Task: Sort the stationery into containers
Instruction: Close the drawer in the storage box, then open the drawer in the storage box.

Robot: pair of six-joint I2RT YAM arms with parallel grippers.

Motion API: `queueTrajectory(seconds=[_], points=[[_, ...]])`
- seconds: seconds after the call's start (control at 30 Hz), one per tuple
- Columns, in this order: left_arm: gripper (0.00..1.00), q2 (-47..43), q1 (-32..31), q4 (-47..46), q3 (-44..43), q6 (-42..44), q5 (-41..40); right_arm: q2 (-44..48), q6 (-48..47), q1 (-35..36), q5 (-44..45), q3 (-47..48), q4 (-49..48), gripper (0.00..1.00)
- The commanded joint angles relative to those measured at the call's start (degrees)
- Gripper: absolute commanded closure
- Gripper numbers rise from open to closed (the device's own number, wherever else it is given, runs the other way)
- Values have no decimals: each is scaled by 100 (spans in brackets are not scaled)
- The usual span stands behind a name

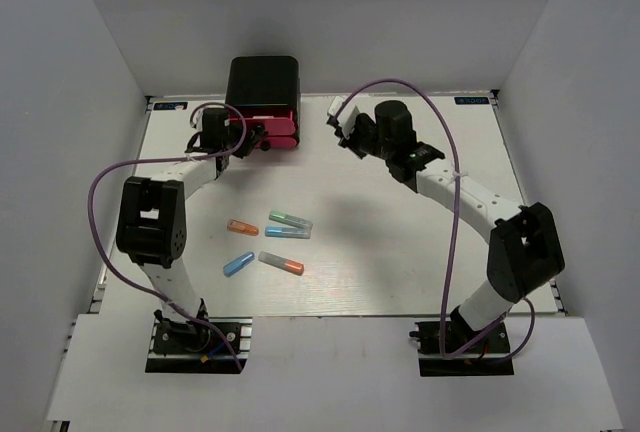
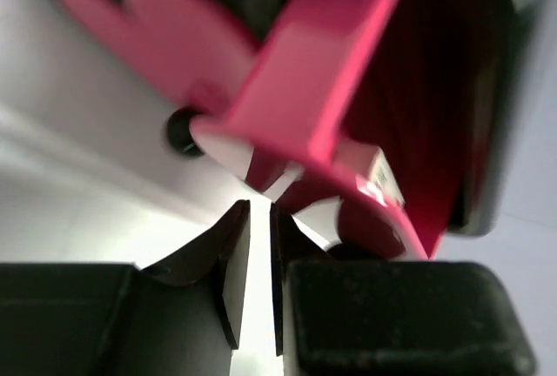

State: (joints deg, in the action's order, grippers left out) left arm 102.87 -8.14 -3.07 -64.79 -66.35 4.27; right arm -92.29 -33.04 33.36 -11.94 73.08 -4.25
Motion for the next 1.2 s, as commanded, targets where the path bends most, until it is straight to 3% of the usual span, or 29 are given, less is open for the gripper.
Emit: queueTrajectory(seconds=[0.0,0.23,0.37,0.6,0.83,1.17], points=[[73,154,32,-1,-516,-167,-23,483,87,-75,-1,-293,-208,89],[65,603,32,166,-1140,-221,-23,712,52,-155,61,-768,-173,89],[59,603,32,79,-1079,-221,-23,730,52,-234,17,-857,-155,89],[37,497,32,-141,-694,-54,170,747,87,-260,-80,-953,-93,89],[36,435,32,-466,-332,-54,293,765,131,-287,-89,-1050,-102,89],[35,954,32,-792,-728,-54,398,818,87,-383,-97,-1182,-58,89]])
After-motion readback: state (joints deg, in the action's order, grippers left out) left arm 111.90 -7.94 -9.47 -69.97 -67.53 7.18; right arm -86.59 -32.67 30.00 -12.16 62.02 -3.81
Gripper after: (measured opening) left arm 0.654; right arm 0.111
